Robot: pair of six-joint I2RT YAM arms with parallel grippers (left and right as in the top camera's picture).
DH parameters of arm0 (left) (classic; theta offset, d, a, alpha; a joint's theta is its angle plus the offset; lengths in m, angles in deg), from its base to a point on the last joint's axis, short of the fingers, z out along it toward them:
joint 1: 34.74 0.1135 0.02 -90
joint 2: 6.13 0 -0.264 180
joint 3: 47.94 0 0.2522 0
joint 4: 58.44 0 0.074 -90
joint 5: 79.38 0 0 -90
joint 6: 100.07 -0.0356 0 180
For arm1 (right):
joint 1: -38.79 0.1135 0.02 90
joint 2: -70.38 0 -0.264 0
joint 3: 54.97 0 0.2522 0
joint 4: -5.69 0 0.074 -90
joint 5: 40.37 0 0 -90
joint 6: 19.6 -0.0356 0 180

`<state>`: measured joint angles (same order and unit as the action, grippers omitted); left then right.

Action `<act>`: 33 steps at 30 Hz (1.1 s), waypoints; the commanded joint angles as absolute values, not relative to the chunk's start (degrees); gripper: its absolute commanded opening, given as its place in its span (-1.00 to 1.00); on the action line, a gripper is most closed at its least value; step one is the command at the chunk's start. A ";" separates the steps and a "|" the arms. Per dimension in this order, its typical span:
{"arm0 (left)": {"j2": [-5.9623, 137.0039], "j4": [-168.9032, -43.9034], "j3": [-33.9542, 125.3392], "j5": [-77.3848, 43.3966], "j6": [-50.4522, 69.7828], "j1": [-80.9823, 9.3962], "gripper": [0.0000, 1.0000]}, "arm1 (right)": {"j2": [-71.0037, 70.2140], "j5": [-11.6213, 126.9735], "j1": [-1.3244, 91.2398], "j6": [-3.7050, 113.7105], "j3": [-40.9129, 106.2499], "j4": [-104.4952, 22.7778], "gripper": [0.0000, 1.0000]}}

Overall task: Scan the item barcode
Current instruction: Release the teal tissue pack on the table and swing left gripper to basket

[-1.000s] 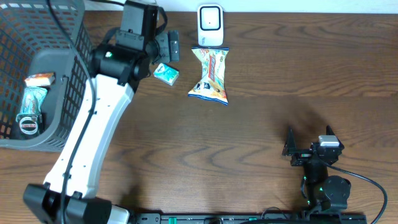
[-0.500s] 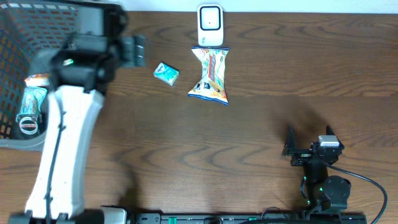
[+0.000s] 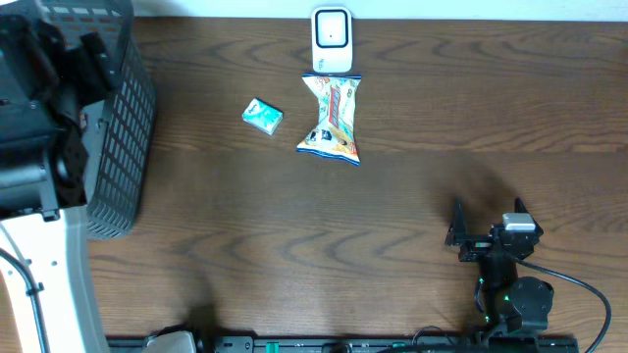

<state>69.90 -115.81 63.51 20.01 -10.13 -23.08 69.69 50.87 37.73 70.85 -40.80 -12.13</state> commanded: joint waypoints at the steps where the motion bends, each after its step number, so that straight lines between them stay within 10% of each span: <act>1: 70.08 -114.98 63.99 20.80 -15.85 -18.91 0.96 | 70.06 50.41 37.56 70.24 -40.89 -12.37 0.99; 33: 90.56 -117.89 63.53 20.75 -30.50 -0.55 0.94 | 70.06 50.41 37.56 70.24 -40.89 -12.37 0.99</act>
